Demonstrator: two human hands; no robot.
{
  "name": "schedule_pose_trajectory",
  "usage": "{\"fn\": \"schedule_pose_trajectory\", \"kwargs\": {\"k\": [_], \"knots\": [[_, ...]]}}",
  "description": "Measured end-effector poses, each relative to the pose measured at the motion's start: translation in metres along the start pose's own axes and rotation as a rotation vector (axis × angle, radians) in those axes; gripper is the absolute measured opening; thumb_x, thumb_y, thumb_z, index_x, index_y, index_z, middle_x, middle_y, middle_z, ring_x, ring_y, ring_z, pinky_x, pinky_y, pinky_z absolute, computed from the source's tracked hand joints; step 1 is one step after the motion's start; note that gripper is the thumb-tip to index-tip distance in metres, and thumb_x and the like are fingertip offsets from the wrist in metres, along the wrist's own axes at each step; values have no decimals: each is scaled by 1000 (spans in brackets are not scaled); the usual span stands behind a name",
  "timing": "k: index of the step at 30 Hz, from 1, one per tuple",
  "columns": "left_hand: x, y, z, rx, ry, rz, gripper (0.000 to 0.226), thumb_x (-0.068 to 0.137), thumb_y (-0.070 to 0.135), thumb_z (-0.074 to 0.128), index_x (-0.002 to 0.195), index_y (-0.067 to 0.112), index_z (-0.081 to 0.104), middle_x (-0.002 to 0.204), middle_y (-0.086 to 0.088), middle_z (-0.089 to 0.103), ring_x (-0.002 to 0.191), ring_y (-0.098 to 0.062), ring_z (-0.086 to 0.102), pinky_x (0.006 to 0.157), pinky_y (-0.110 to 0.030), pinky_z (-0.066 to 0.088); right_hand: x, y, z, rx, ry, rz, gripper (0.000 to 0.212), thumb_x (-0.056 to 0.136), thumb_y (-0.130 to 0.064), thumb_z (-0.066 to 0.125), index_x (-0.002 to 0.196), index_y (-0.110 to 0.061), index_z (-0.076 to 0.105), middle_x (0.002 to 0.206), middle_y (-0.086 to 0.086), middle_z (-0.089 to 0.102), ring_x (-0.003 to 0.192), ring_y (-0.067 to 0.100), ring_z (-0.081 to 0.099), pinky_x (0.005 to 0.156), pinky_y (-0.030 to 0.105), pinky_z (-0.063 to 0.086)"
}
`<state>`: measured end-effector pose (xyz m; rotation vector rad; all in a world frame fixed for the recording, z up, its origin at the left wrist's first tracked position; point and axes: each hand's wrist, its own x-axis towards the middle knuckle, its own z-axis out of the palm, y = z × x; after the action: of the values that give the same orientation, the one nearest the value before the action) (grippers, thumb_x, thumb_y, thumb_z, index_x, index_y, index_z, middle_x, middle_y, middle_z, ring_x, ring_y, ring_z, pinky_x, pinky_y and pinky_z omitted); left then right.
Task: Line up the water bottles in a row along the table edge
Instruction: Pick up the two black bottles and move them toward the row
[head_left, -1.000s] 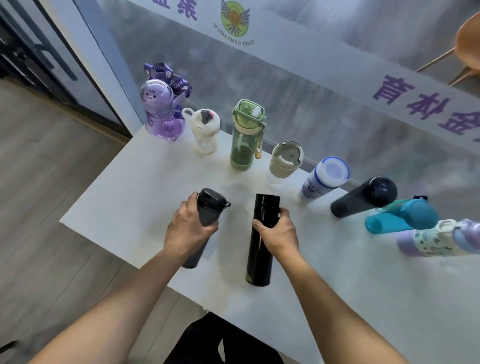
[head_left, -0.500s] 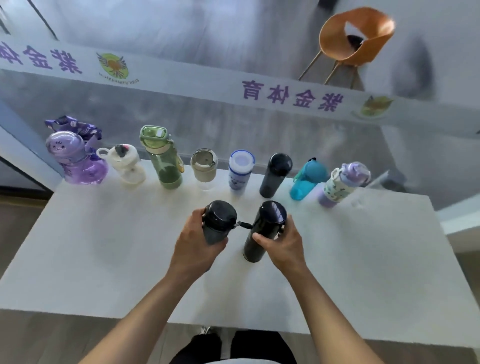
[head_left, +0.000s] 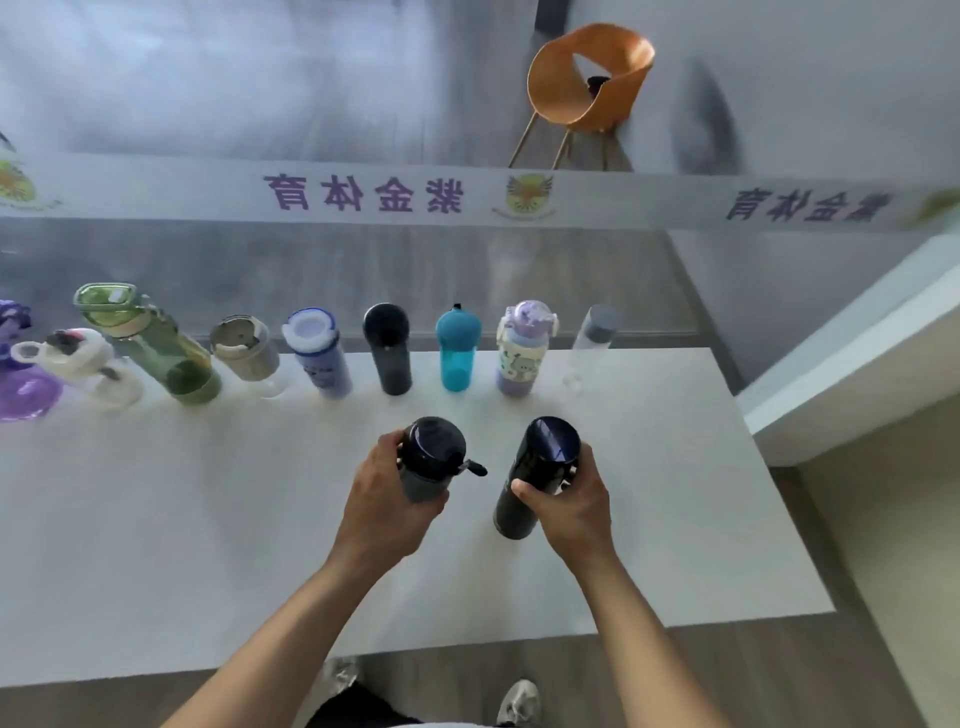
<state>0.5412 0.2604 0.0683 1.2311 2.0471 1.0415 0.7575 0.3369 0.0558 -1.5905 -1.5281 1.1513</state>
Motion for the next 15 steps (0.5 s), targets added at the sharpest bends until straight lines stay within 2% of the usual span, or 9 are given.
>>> {"fn": "schedule_pose_trajectory", "kwargs": {"k": [7,9,12,15], "knots": [[-29,39,84,-20,-18,-72,63,64,40,85,112,48,44,105,28,62,95,7,59,79,-32,55,24,48,-91,-5,25,39,49,66,-30,85,101,-40,53,98,-20,66,92,-3,61,72,19,47],[-30,48,99,-10,-26,-80,62,65,42,84,112,47,44,102,30,62,94,7,60,76,-31,54,33,57,-108,-10,35,49,50,66,-30,85,102,-40,53,97,-23,65,92,-4,61,73,20,48],[-23,60,114,2,-33,-70,58,66,45,82,110,49,43,102,36,59,94,10,57,69,-22,49,53,65,-125,-24,50,61,50,65,-33,85,101,-41,51,96,-21,64,90,-4,60,71,20,47],[-9,67,126,7,-35,-73,58,67,47,81,110,49,43,97,30,62,93,9,57,68,-21,49,77,65,-133,-54,71,66,52,65,-33,86,101,-41,50,98,-19,64,90,-3,60,71,19,46]]}}
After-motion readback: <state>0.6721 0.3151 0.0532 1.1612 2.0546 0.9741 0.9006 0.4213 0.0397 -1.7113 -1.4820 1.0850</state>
